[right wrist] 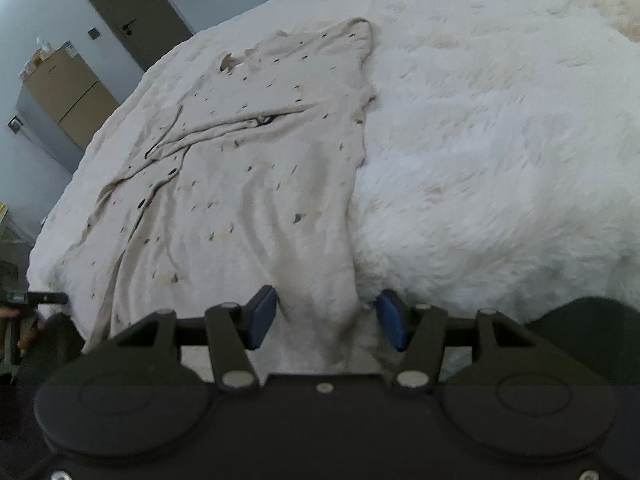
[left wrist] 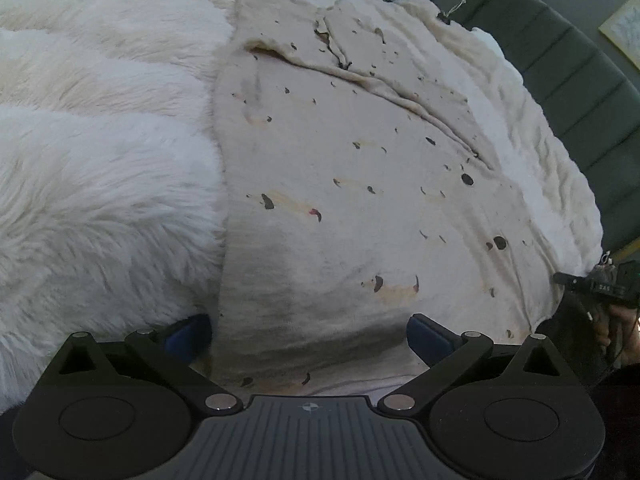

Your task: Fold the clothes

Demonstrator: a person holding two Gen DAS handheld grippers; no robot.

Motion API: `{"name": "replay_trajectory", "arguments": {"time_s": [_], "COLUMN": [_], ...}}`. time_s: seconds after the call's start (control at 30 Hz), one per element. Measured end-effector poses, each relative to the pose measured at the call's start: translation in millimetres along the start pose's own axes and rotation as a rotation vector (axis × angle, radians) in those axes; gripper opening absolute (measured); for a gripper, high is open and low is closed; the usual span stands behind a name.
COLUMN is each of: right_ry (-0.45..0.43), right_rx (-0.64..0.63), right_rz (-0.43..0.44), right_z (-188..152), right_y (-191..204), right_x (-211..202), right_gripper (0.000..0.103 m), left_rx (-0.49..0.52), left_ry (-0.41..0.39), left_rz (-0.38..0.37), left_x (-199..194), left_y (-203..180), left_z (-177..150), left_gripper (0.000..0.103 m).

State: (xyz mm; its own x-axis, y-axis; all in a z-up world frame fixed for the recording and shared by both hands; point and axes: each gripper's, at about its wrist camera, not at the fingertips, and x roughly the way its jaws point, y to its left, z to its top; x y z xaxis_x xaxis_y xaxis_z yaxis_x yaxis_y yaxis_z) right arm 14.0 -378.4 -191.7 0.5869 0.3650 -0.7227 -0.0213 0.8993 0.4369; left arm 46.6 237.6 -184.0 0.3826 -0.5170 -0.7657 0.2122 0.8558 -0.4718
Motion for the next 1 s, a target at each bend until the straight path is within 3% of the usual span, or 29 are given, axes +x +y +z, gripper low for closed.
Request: {"name": "replay_trajectory", "arguments": {"time_s": [0.2, 0.43, 0.57, 0.63, 0.73, 1.0], "right_ry": [0.023, 0.169, 0.180, 0.218, 0.282, 0.390], "right_rx": [-0.006, 0.034, 0.088, 0.069, 0.028, -0.064], "right_rz": [0.012, 0.354, 0.368, 0.420, 0.509, 0.618], "right_z": [2, 14, 32, 37, 41, 65], "right_y": [0, -28, -69, -80, -83, -75], "right_x": [5, 8, 8, 16, 32, 57], "right_gripper": [0.057, 0.059, 0.055, 0.056, 0.056, 0.056], "left_rx": [-0.058, -0.088, -0.117, -0.126, -0.158, -0.157], "left_ry": [-0.028, -0.039, -0.051, -0.055, -0.066, -0.063], "left_rz": [-0.035, -0.061, -0.087, -0.094, -0.117, -0.108], "left_x": [-3, -3, -3, -4, -5, -5], "left_y": [9, 13, 17, 19, 23, 22], "left_z": [-1, -1, -2, -3, -3, -2], "left_gripper": [0.103, 0.103, 0.103, 0.103, 0.103, 0.103]}}
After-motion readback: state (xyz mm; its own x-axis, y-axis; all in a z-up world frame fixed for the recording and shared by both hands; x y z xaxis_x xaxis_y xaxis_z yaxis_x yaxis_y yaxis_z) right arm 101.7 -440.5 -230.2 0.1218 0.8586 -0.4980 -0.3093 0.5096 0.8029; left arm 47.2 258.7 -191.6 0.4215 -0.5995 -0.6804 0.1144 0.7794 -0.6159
